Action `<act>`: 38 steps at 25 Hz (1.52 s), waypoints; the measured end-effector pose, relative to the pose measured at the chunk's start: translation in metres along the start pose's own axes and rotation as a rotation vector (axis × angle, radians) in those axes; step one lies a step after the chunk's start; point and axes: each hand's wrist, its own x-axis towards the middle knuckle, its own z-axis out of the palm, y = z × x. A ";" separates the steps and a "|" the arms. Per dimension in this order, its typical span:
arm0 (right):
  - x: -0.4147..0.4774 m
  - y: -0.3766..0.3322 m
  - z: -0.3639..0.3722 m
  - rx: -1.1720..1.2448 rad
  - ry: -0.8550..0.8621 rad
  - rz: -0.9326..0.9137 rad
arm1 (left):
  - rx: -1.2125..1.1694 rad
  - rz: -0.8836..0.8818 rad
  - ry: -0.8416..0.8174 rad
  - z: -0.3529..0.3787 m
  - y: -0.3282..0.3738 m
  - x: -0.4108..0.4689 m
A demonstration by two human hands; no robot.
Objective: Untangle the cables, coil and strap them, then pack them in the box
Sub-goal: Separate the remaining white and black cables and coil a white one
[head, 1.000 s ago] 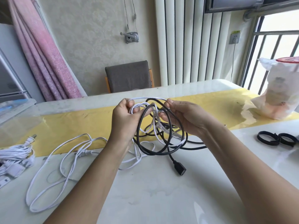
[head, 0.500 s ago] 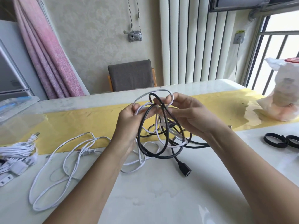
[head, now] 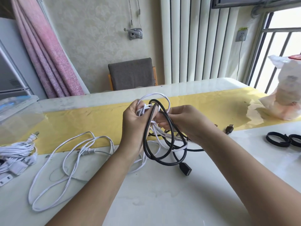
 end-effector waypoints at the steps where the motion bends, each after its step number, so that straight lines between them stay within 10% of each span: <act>1: 0.001 0.002 0.003 0.075 -0.034 0.045 | 0.009 0.044 -0.003 0.001 0.000 -0.002; 10: 0.001 -0.013 -0.014 0.238 -0.063 -0.161 | 0.515 0.229 -0.063 -0.016 0.010 0.011; 17: 0.000 -0.024 -0.023 0.587 -0.283 -0.345 | 0.274 0.267 0.214 -0.032 0.020 0.028; 25: 0.004 -0.029 -0.068 0.255 0.284 -0.272 | 0.526 0.262 0.188 -0.035 0.009 0.029; 30: 0.003 -0.022 -0.037 0.713 -0.155 0.125 | 0.007 0.002 0.156 -0.028 -0.001 0.024; 38: 0.001 -0.034 -0.069 0.277 0.354 -0.068 | 0.148 0.150 0.142 -0.043 0.013 0.034</act>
